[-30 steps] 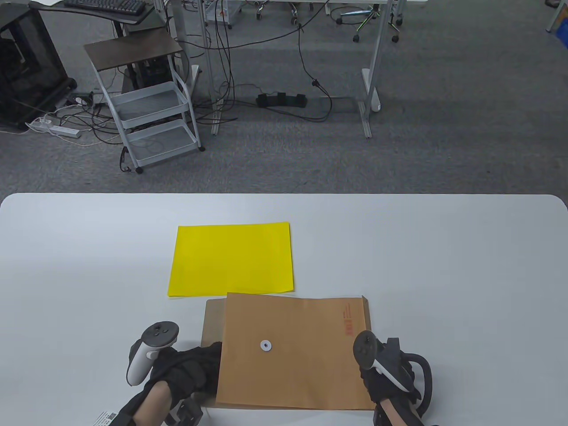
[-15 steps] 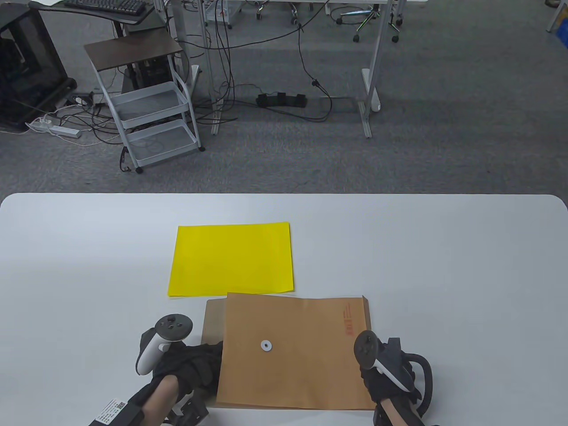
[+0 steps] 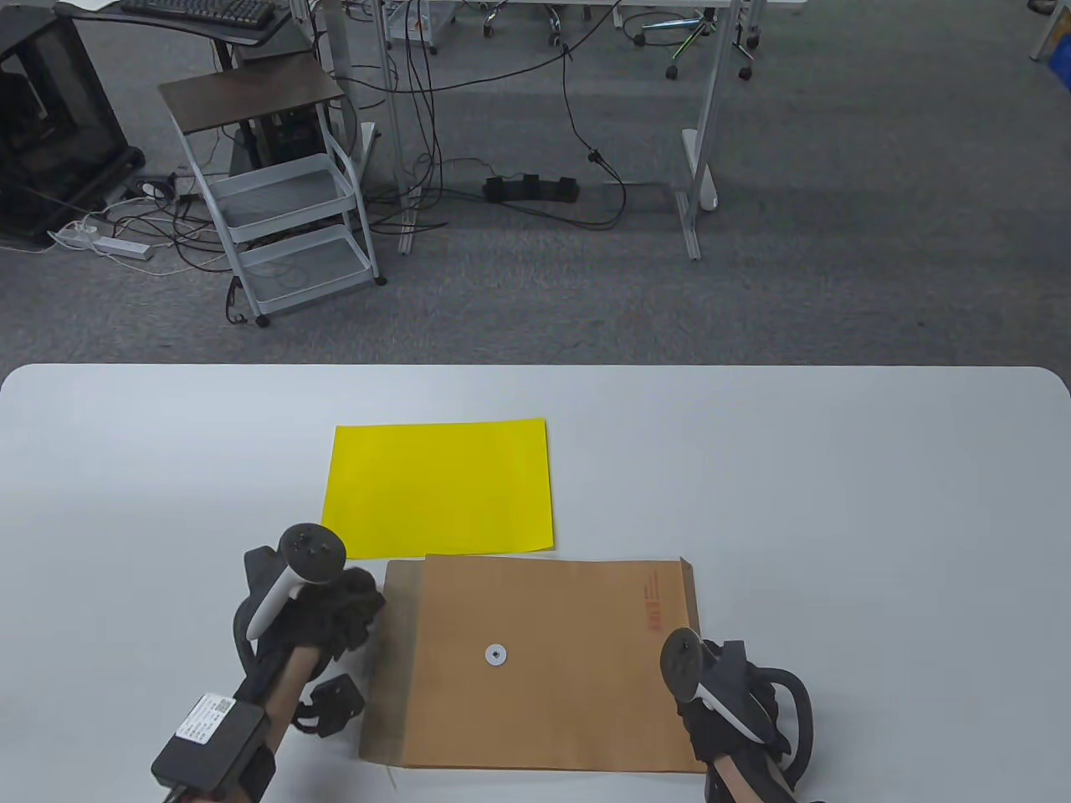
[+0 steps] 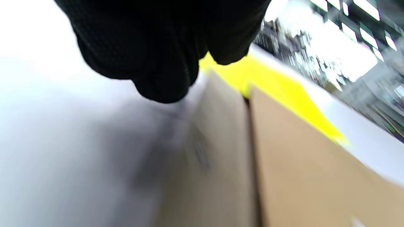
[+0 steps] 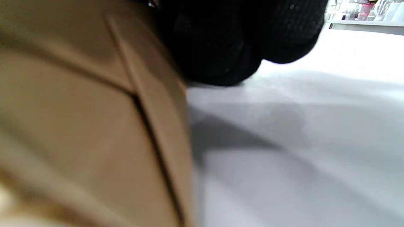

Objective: Insert cardstock into document pouch

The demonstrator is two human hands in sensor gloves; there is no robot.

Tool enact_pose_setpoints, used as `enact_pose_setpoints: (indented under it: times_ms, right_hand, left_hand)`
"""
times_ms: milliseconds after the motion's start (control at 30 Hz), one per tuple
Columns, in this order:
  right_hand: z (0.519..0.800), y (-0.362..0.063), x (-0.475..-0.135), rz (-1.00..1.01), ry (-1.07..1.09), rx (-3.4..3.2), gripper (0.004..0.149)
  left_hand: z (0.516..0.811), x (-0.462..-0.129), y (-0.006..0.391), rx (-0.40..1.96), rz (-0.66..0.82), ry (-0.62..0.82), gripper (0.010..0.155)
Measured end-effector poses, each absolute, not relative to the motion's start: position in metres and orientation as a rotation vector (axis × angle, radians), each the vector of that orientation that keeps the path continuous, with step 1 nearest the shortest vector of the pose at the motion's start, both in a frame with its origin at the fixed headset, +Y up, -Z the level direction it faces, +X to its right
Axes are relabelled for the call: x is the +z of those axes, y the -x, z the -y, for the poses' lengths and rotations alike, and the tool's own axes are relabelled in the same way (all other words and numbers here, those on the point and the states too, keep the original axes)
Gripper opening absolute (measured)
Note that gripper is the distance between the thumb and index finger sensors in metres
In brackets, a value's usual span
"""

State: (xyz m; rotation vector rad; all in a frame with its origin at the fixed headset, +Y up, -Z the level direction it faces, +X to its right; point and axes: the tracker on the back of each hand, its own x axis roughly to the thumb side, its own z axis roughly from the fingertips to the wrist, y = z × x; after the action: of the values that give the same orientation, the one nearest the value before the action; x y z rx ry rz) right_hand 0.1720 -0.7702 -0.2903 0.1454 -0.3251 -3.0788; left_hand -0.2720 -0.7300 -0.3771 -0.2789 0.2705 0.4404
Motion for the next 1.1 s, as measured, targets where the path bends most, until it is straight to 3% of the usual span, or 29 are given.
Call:
enact_pose_setpoints:
  times_ms: [67, 167, 333, 700, 833, 1100]
  right_hand:
    - [0.770, -0.172, -0.290, 0.326, -0.145, -3.078, 0.030]
    - [0.770, -0.172, -0.290, 0.328, -0.147, -3.088, 0.030]
    - [0.770, -0.172, -0.290, 0.325, -0.146, -3.082, 0.031]
    - [0.770, -0.171, -0.290, 0.315, -0.143, -3.071, 0.030]
    - [0.770, -0.171, -0.290, 0.315, -0.144, -3.070, 0.032]
    - [0.770, -0.170, -0.290, 0.314, -0.146, -3.065, 0.031]
  left_hand:
    - [0.730, -0.393, 0.277, 0.423, -0.296, 0.208, 0.074]
    - [0.739, -0.415, 0.275, 0.409, -0.332, 0.237, 0.094]
    - [0.761, -0.446, 0.263, 0.335, -0.401, 0.291, 0.108]
    - [0.756, -0.472, 0.240, 0.171, -0.425, 0.451, 0.110]
    - [0.760, -0.470, 0.247, 0.302, -0.468, 0.415, 0.112]
    - [0.760, -0.467, 0.248, 0.248, -0.480, 0.396, 0.111]
